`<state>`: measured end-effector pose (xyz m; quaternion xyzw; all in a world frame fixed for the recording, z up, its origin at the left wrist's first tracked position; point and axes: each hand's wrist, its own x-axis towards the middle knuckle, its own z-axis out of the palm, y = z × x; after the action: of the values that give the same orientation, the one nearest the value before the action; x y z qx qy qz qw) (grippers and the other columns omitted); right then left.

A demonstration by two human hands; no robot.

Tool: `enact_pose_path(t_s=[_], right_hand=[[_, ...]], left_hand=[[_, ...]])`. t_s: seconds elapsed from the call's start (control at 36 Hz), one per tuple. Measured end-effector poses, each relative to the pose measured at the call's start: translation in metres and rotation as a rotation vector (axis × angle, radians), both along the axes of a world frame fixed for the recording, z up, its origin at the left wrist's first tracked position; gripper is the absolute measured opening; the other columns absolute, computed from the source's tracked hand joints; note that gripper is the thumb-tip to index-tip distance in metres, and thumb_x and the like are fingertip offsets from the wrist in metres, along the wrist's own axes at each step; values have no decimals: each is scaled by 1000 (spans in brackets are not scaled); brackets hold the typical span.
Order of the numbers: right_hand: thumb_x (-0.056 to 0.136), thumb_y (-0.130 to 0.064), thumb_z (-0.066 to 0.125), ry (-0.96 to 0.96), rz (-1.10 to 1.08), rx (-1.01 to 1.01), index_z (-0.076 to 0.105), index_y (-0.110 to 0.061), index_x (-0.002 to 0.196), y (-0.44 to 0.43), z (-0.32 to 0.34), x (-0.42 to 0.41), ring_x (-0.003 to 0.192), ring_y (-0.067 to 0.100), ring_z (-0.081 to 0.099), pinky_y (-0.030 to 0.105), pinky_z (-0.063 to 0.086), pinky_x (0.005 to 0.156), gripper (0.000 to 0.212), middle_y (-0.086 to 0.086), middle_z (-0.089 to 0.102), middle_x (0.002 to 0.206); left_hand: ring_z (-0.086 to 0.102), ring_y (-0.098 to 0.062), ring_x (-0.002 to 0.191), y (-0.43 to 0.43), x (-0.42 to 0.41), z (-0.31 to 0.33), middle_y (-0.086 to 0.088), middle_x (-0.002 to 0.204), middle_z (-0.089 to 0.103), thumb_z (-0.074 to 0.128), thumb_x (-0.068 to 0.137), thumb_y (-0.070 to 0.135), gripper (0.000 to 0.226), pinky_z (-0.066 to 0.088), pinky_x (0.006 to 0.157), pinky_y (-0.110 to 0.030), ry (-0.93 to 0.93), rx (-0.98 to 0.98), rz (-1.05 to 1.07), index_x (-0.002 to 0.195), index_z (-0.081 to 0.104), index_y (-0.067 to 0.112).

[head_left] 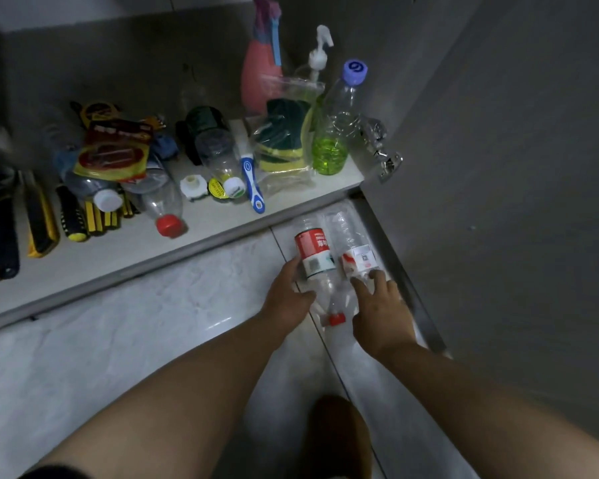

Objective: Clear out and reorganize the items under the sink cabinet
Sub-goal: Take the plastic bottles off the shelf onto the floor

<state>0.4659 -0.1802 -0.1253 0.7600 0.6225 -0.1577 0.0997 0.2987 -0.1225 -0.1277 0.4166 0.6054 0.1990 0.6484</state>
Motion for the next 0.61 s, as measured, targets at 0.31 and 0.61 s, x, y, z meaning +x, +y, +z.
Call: enact_pose_path(t_s=[0.31,0.61], right_hand=[[93,-20,65,140,-75,-45,18,-17,158,19,7,9,150,27,21,39,38,116,80,9,9,166],[100,-26,49,-166,404,-217,-9,-18,160,23,-4,17,149,39,-25,53,-7,122,84,14,-26,164]], left_hand=[[51,-29,134,19,38,3,-3,156,43,57,101,8,66,53,104,-48,-105,-154,-114,156,32,35],[35,-23,147,47,34,1,-3,163,32,52,99,2,67,34,118,-35,213,106,-357,158,29,25]])
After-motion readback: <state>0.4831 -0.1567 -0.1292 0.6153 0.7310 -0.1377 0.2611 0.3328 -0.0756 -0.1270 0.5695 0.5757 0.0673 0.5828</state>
